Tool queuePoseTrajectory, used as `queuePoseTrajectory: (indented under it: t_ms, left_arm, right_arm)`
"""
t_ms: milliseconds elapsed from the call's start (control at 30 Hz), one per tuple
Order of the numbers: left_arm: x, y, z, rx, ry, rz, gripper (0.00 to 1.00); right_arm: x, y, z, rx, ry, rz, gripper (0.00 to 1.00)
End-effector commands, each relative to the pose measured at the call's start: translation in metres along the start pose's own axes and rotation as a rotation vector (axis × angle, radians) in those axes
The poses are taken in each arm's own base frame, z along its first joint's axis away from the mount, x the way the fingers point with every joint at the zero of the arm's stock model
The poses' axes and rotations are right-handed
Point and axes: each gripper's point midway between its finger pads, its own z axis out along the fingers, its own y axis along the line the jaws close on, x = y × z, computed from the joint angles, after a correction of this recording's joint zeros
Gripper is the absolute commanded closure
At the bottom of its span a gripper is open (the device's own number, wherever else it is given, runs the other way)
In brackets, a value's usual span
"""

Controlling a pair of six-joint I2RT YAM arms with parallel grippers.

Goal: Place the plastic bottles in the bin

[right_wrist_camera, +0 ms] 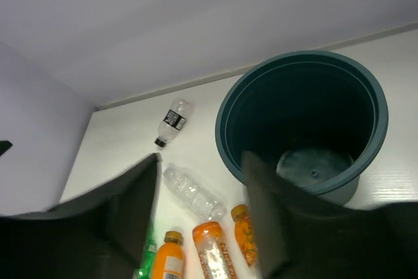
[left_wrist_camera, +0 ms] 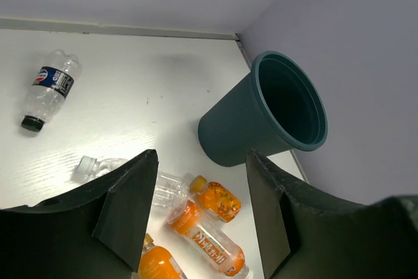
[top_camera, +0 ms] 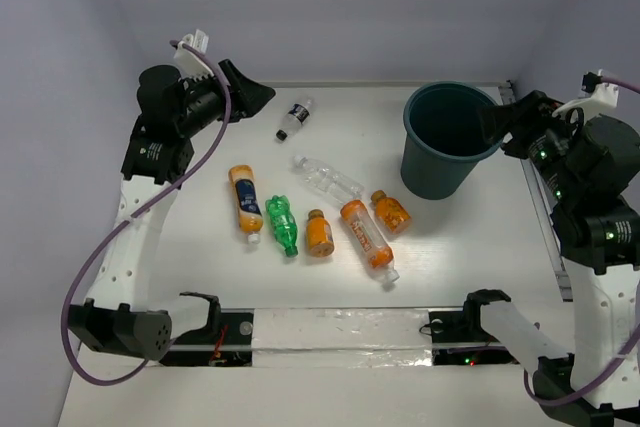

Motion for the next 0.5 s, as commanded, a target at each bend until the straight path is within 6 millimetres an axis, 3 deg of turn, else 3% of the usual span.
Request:
queuePoseTrajectory:
  t_ms: [0,33,67,133,167,233,300,467]
  left_arm:
    - [-0.016,-0.021,-0.001,0.087,-0.046,0.052,0.47]
    - [-0.021,-0.023,0.002,0.1,-0.056,0.066,0.47]
    - [-0.024,-0.023,0.005,0.1,-0.062,0.076,0.53]
    - [-0.029,-0.022,0.017,0.104,-0.06,0.08,0.65]
    - [-0.032,-0.018,0.024,0.072,-0.065,0.083,0.84]
    - [-0.034,-0.006,0.044,-0.009,-0.037,0.125,0.97]
    - [-0.035,0.006,0.063,-0.114,-0.043,0.195,1.0]
    - [-0.029,0.057,0.117,-0.328,-0.01,0.27,1.0]
  right_arm:
    - [-0.015,0.005,-0.007,-0.012,-0.049,-0.005,0.47]
    - [-0.015,0.006,-0.008,-0.016,-0.05,-0.006,0.61]
    - [-0.014,0.008,-0.008,-0.027,-0.043,-0.006,0.87]
    - [-0.011,0.008,-0.007,-0.034,-0.028,-0.01,1.0]
    - [-0.009,0.009,-0.006,-0.038,-0.021,-0.011,1.0]
    - [-0.008,0.01,-0.007,-0.044,-0.009,-0.011,1.0]
    - [-0.007,0.013,-0.011,-0.063,-0.007,-0.015,1.0]
    - [0.0,0.018,-0.011,-0.089,0.024,-0.023,1.0]
